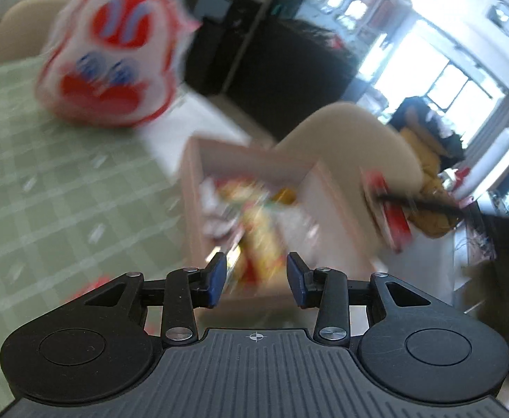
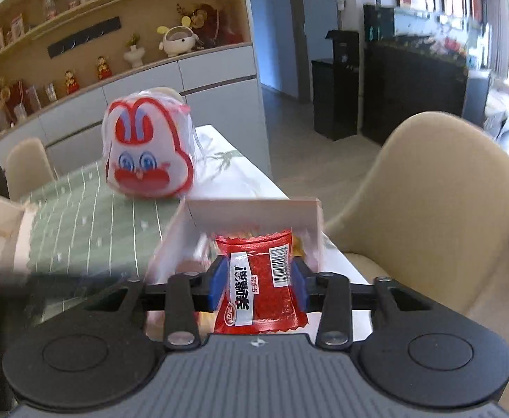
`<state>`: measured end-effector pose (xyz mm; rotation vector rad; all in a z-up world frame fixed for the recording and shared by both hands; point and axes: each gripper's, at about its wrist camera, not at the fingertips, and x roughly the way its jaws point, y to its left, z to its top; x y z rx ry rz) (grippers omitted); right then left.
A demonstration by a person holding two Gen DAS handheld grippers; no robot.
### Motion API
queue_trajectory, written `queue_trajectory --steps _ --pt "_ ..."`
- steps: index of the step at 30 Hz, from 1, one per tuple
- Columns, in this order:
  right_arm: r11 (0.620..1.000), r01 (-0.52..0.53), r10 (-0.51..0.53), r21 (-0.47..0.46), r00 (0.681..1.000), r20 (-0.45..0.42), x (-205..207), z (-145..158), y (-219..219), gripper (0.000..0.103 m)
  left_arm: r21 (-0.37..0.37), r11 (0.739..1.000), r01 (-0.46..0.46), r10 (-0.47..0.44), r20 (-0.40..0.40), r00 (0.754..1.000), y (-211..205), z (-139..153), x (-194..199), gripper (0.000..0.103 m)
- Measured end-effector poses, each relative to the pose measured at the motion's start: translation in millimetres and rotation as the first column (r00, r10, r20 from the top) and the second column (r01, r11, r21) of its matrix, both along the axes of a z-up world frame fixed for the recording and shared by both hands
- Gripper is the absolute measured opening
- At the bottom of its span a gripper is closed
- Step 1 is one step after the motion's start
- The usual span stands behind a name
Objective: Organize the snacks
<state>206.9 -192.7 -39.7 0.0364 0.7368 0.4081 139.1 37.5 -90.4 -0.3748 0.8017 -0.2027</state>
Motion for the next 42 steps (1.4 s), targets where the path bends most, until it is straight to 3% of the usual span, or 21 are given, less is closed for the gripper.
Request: queue_trajectory --steps 3,6,10,14,17,19,21,24,28,32,36,39,42 --pt "0.999 0.024 -0.021 0.043 0.997 -0.077 40.6 -11.2 11.0 0.052 0.038 0.999 -0.032 0.035 -0.066 0.997 12.6 -14.7 -37.1 0.042" --pt "0.995 0.071 -0.063 0.067 0.992 -0.105 53.8 -17.5 11.9 0.054 0.062 0.998 0.022 -0.014 -0.124 0.992 18.5 -29.7 -69.4 0.042" --pt "0.997 0.038 -0.03 0.068 0.994 -0.108 42.9 -19.6 11.8 0.056 0.051 0.995 0.082 -0.071 -0.185 0.98 23.0 -46.9 -100.2 0.042" --pt "0.998 -0.021 0.026 0.059 0.997 -0.078 26.3 -17.6 16.0 0.063 0.035 0.994 0.107 -0.099 -0.19 0.977 26.8 -53.8 -109.8 0.042" --pt "0.976 0.049 -0.017 0.21 0.988 -0.151 35.2 -19.1 6.3 0.065 0.035 0.993 0.113 -0.104 -0.193 0.976 23.9 -52.6 -110.3 0.042" --pt "0.959 0.131 -0.073 0.253 0.972 -0.224 41.0 -23.2 1.7 0.065 0.035 0.99 0.139 -0.13 -0.191 0.973 19.4 -49.0 -111.9 0.042" --pt "0.973 0.123 -0.083 0.197 0.976 -0.201 29.5 -21.3 4.6 0.065 0.037 0.985 0.171 -0.162 -0.185 0.969 14.4 -46.0 -114.0 0.042" --pt "0.998 0.02 -0.01 0.065 0.987 -0.162 -5.9 -20.3 14.0 0.065 0.047 0.974 0.224 -0.211 -0.186 0.96 9.0 -43.0 -121.8 0.042" --pt "0.992 -0.113 0.101 -0.047 0.973 -0.206 -65.8 -39.4 13.4 0.065 0.052 0.965 0.255 -0.24 -0.197 0.95 4.5 -44.7 -129.1 0.042" --pt "0.984 -0.14 0.1 -0.114 0.947 -0.304 -118.7 -66.6 7.8 0.065 0.045 0.985 0.166 -0.156 -0.175 0.972 15.9 -43.3 -124.5 0.042" --pt "0.976 -0.216 0.18 -0.031 0.877 -0.445 -163.4 -84.9 5.5 0.065 0.043 0.999 -0.019 0.024 -0.137 0.99 41.5 -38.5 -105.5 0.042" --pt "0.965 -0.257 0.248 0.058 0.814 -0.525 -182.6 -93.0 9.2 0.065 0.034 0.983 -0.182 0.185 -0.114 0.976 63.5 -40.1 -79.3 0.042" --pt "0.96 -0.276 0.259 0.055 0.793 -0.551 -190.5 -101.0 17.2 0.065 0.085 0.968 -0.236 0.245 -0.111 0.963 69.5 -42.8 -47.2 0.042"
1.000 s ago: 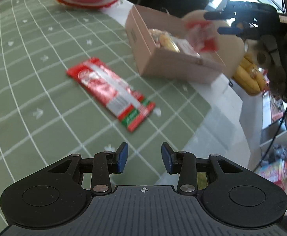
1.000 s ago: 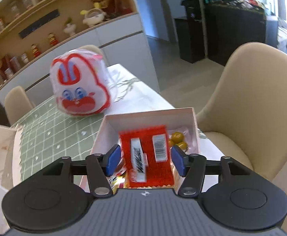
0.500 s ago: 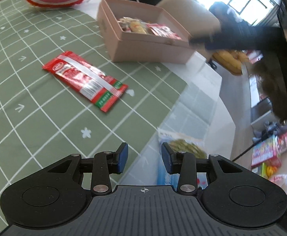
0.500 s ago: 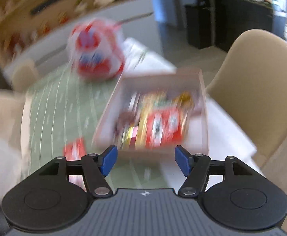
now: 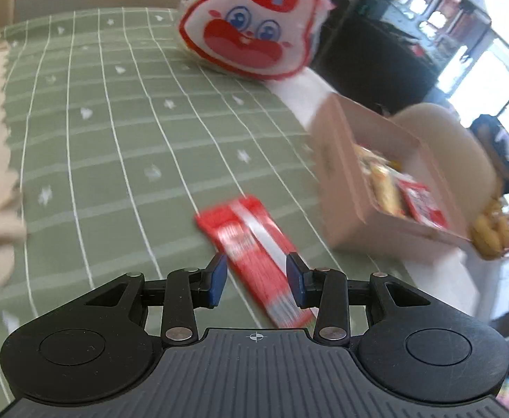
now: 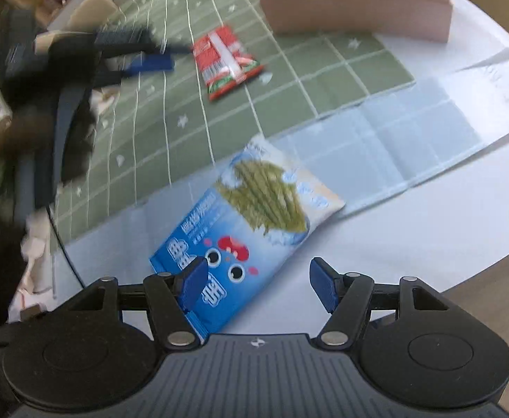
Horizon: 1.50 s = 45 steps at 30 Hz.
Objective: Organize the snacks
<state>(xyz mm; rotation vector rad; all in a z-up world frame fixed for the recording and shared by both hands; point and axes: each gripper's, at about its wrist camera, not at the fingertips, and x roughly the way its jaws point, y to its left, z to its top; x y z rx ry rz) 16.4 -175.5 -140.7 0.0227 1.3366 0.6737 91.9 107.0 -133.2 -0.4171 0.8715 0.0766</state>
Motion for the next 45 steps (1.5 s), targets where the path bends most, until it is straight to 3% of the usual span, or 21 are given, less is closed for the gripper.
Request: queue_trajectory --steps 3,7,9,12,16,18,20,22,23,24,26,28,34,35,40,45 --pt "1.0 0.001 -0.001 -0.031 1.0 0.009 -1.3 -4.0 5.8 0.065 0.034 0.999 0.002 -0.001 -0.019 1.0 -7.6 -3.5 25.7 0.042" --pt "0.997 -0.056 0.058 -0.055 0.998 0.04 -3.5 -2.1 17.4 0.064 0.183 0.978 0.104 -0.101 -0.026 0.995 -39.1 -10.1 41.4 0.042" --pt "0.993 -0.095 0.101 -0.072 0.992 0.078 -9.5 -0.6 26.2 0.046 0.257 0.952 0.166 -0.165 -0.023 0.986 -52.0 -12.9 37.8 0.042" --pt "0.987 -0.14 0.149 -0.081 0.982 0.119 -11.3 0.0 38.3 0.034 0.314 0.903 0.294 -0.3 -0.027 0.953 -63.2 -14.8 23.6 0.042" --pt "0.987 -0.145 0.156 -0.076 0.974 0.163 -2.0 3.7 41.9 0.022 0.304 0.848 0.434 -0.443 -0.043 0.895 -62.6 -14.4 -8.1 0.044" --pt "0.988 -0.126 0.141 -0.087 0.971 0.194 5.7 5.6 43.2 0.016 0.306 0.844 0.44 -0.443 -0.065 0.894 -54.3 -15.0 -25.0 0.042" --pt "0.988 -0.105 0.128 -0.111 0.966 0.226 14.4 7.6 45.5 0.016 0.286 0.875 0.391 -0.386 -0.078 0.919 -44.0 -15.3 -38.9 0.041" --pt "0.987 -0.087 0.121 -0.137 0.957 0.262 21.5 10.9 47.8 0.016 0.216 0.924 0.315 -0.305 -0.076 0.949 -27.5 -10.8 -53.4 0.039" --pt "0.987 -0.089 0.122 -0.134 0.956 0.267 23.6 13.1 48.8 0.017 0.12 0.954 0.275 -0.268 -0.075 0.961 -17.8 -8.8 -62.8 0.039" --pt "0.989 -0.097 0.124 -0.115 0.958 0.258 24.7 14.8 48.9 0.017 0.015 0.967 0.254 -0.252 -0.078 0.965 -11.2 -7.3 -71.3 0.039" --pt "0.99 -0.129 0.14 -0.065 0.965 0.22 26.4 15.7 47.4 0.024 -0.184 0.953 0.24 -0.261 -0.098 0.96 -3.5 -13.3 -84.9 0.039" --pt "0.988 -0.141 0.149 -0.056 0.969 0.196 24.8 12.0 47.9 0.034 -0.265 0.93 0.256 -0.297 -0.126 0.947 -8.0 -19.6 -95.0 0.039" --pt "0.982 -0.185 0.187 -0.03 0.974 0.13 13.2 0.3 51.7 0.036 -0.317 0.899 0.301 -0.353 -0.121 0.928 -33.7 -29.5 -98.0 0.039" --pt "0.982 -0.186 0.188 -0.023 0.974 0.127 11.8 -0.2 52.2 0.036 -0.312 0.898 0.309 -0.36 -0.12 0.925 -36.8 -28.4 -94.4 0.043" --pt "0.99 -0.14 0.141 -0.016 0.98 0.143 10.1 -1.4 45.6 0.038 -0.241 0.896 0.372 -0.4 -0.075 0.914 -53.0 -10.5 -84.2 0.044" --pt "0.996 -0.046 0.032 0.076 0.983 0.183 16.4 8.2 34.8 0.038 -0.131 0.908 0.398 -0.399 0.021 0.917 -49.7 17.6 -83.8 0.042"
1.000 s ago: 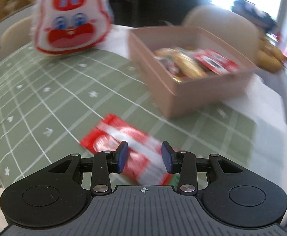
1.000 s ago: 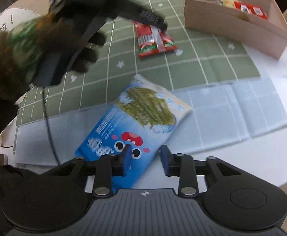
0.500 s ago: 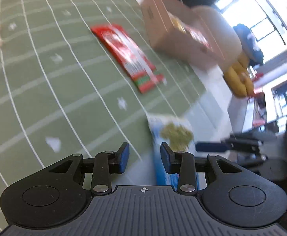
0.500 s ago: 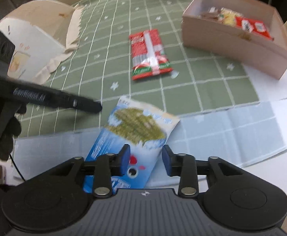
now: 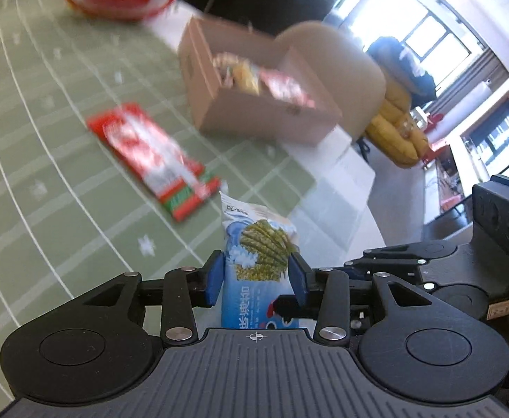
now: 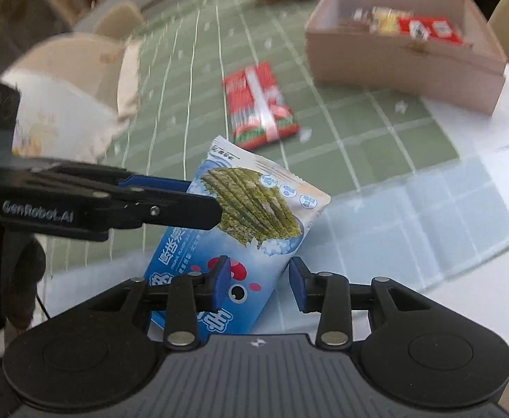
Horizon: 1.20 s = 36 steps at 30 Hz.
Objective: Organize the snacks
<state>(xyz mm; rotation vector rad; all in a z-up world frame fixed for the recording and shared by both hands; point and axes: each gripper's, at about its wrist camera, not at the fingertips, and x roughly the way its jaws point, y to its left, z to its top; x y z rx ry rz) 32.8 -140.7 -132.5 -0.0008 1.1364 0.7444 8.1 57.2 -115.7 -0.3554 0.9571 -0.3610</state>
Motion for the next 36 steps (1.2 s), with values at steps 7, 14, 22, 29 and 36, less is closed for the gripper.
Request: queue_trajectory --steps 7,14,22,29,36 --pt "0.998 0.017 -0.025 0.057 0.989 0.148 19.1 17.0 32.7 0.039 0.086 0.986 -0.142 0.136 0.076 0.988 32.8 13.1 -6.9 0.018" --pt "1.0 0.027 -0.024 -0.009 0.962 0.27 54.5 20.9 68.3 0.059 0.211 0.955 -0.208 0.207 0.027 0.978 46.3 -0.7 -14.2 0.017" --pt "0.982 -0.051 0.09 -0.182 0.972 0.216 104.9 -11.9 134.2 0.059 0.254 0.947 -0.198 0.21 -0.019 0.978 42.5 -11.3 -16.0 0.019" --pt "0.965 -0.096 0.157 -0.243 0.957 0.245 98.1 -11.6 142.4 0.046 0.237 0.952 -0.196 0.21 -0.037 0.977 44.1 -14.7 -14.4 0.019" --pt "0.97 -0.015 0.086 -0.244 0.955 0.284 78.4 5.3 83.5 0.045 0.228 0.96 -0.163 0.178 -0.047 0.983 39.9 -18.2 -5.7 0.019"
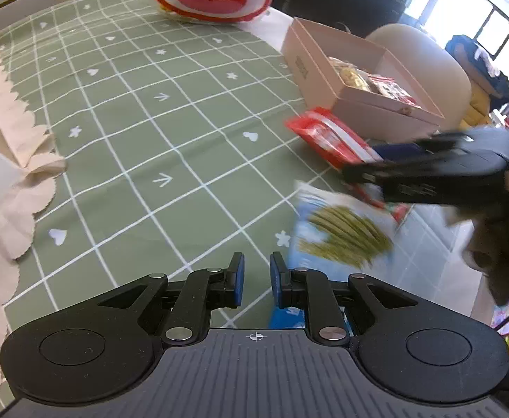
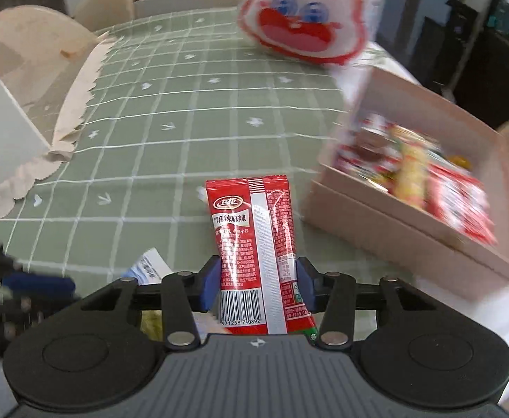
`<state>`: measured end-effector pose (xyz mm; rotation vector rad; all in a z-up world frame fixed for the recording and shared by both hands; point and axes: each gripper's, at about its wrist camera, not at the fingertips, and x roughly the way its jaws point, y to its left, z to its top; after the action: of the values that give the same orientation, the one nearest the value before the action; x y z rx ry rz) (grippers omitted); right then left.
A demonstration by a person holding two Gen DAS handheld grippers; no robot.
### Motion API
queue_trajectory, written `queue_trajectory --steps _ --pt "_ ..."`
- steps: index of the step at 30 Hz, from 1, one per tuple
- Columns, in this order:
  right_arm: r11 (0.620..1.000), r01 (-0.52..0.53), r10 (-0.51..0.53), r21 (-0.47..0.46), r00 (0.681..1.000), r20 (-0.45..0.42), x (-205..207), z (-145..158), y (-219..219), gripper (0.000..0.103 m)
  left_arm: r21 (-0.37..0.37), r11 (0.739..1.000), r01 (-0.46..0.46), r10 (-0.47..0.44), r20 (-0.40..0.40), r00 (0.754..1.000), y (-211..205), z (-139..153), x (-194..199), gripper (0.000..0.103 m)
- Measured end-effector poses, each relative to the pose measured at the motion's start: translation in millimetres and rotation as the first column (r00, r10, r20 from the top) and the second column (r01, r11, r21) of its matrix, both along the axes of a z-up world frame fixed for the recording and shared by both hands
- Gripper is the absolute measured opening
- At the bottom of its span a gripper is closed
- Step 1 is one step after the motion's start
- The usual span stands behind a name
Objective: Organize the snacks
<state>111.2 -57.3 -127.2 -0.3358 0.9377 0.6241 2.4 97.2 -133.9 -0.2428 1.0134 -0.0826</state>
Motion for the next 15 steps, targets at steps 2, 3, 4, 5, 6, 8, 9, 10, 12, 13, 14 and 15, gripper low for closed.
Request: queue_trajectory --steps 2,3,4,5,6,8,9,10,12,13,14,15 --pt "0.999 0.03 -0.029 0.035 0.999 -0.024 -6.0 1.3 -27.5 0.045 0.002 1.0 0.017 -0.017 -0.001 1.0 -3.8 -0.2 2.2 0.019" --pt "0.997 0.065 -0.064 0.035 0.998 -0.019 -10.1 0.8 -39.3 0.045 0.005 1.0 0.027 -0.027 -0.001 1.0 -6.1 -0.3 3.5 0.019" --pt "0.995 0.096 -0.096 0.014 0.995 -0.001 -14.1 -1.2 -48.1 0.045 0.008 0.999 0.037 -0.037 -0.001 0.999 -8.5 -0.5 5.2 0.019" --pt "0.993 0.118 -0.117 -0.013 0.993 0.018 -17.9 -3.4 -56.6 0.045 0.01 0.999 0.048 -0.048 -0.001 0.999 -11.7 -0.5 6.6 0.019" --pt "0.989 0.142 -0.141 -0.034 0.989 0.036 -21.6 -5.9 -65.5 0.045 0.013 0.998 0.059 -0.059 0.0 0.998 -14.5 -0.2 7.6 0.019" --pt "0.981 0.191 -0.189 -0.034 0.981 0.04 -25.4 -9.9 -85.2 0.046 0.021 0.997 0.08 -0.08 0.001 0.997 -20.3 0.3 9.2 0.019" --pt "0.979 0.204 -0.204 -0.02 0.979 0.029 -26.9 -11.6 -93.4 0.047 0.026 0.995 0.092 -0.092 0.001 0.996 -23.7 0.6 9.8 0.019" --pt "0.976 0.217 -0.217 -0.019 0.976 0.015 -28.2 -13.7 -100.7 0.047 0.031 0.994 0.102 -0.102 0.001 0.995 -26.5 1.1 10.1 0.019" --pt "0.972 0.232 -0.232 -0.028 0.973 0.017 -34.2 -13.9 -108.5 0.05 0.038 0.992 0.122 -0.122 0.001 0.993 -31.1 2.1 10.3 0.019" --pt "0.972 0.232 -0.231 -0.033 0.973 0.027 -39.4 -13.1 -111.3 0.05 0.04 0.99 0.132 -0.133 0.002 0.991 -32.2 3.0 9.9 0.019" --pt "0.974 0.225 -0.224 -0.039 0.974 0.032 -44.6 -12.2 -112.1 0.051 0.042 0.989 0.141 -0.141 0.003 0.99 -32.5 4.0 8.8 0.019" --pt "0.976 0.215 -0.214 -0.046 0.976 0.031 -49.6 -11.2 -111.4 0.052 0.042 0.989 0.145 -0.145 0.004 0.989 -31.3 5.0 7.6 0.019"
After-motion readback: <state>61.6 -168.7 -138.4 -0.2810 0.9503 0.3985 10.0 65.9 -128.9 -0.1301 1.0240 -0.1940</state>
